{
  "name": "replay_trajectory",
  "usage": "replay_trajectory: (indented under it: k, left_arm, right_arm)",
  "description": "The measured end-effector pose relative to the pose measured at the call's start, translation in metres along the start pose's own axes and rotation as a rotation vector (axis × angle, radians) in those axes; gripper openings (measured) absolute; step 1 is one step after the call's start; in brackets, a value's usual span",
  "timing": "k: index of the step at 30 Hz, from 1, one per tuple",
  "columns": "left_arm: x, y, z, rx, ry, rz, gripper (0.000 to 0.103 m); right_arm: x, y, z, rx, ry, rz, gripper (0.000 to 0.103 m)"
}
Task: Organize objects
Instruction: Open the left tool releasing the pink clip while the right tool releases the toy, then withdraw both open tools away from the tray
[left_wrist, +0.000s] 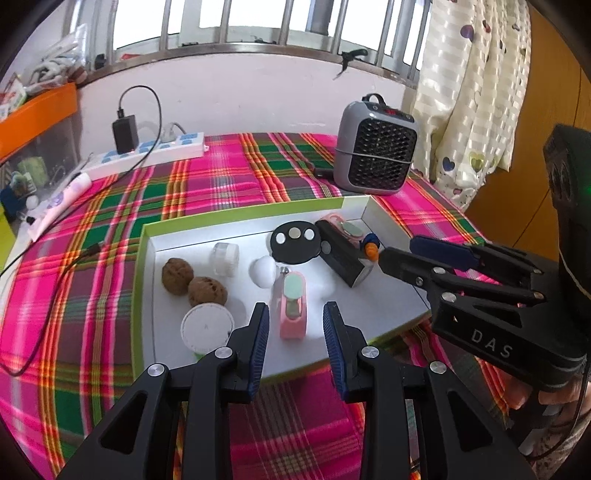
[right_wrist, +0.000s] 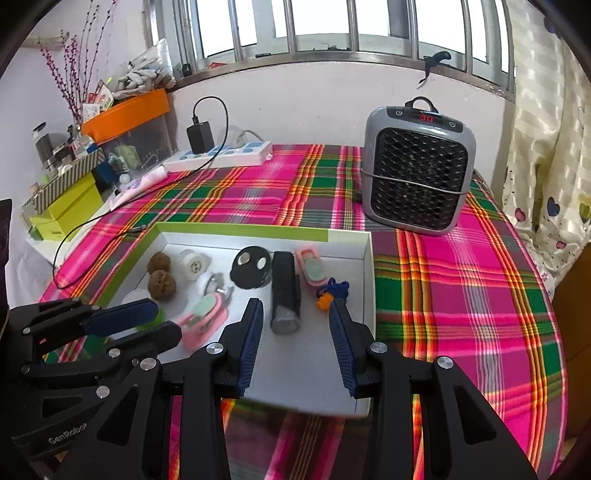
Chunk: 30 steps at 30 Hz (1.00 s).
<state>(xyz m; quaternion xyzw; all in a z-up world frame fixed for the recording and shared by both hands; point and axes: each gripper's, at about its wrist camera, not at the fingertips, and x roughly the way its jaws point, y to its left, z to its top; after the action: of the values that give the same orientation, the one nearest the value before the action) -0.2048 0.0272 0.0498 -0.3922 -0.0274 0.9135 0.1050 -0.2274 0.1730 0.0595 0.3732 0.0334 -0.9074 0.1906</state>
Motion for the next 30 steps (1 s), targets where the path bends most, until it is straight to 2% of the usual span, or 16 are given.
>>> replay_trajectory:
  k: [16,28,30]
  left_arm:
    - [-0.046,-0.003,-0.039,-0.023,-0.050,0.105,0.029]
    - [-0.046,-0.005,-0.072,-0.038,-0.005,0.175,0.029]
    - [-0.045,-0.005,-0.076,-0.045,0.005,0.179,0.029]
  right_arm:
    - [-0.032,0.029,-0.030,0.007,0.000,0.016,0.039]
    - [-0.032,0.038,-0.066,-0.004,0.067,-0.039,0.039]
    - [-0.031,0.038,-0.070,-0.002,0.075,-0.043,0.043]
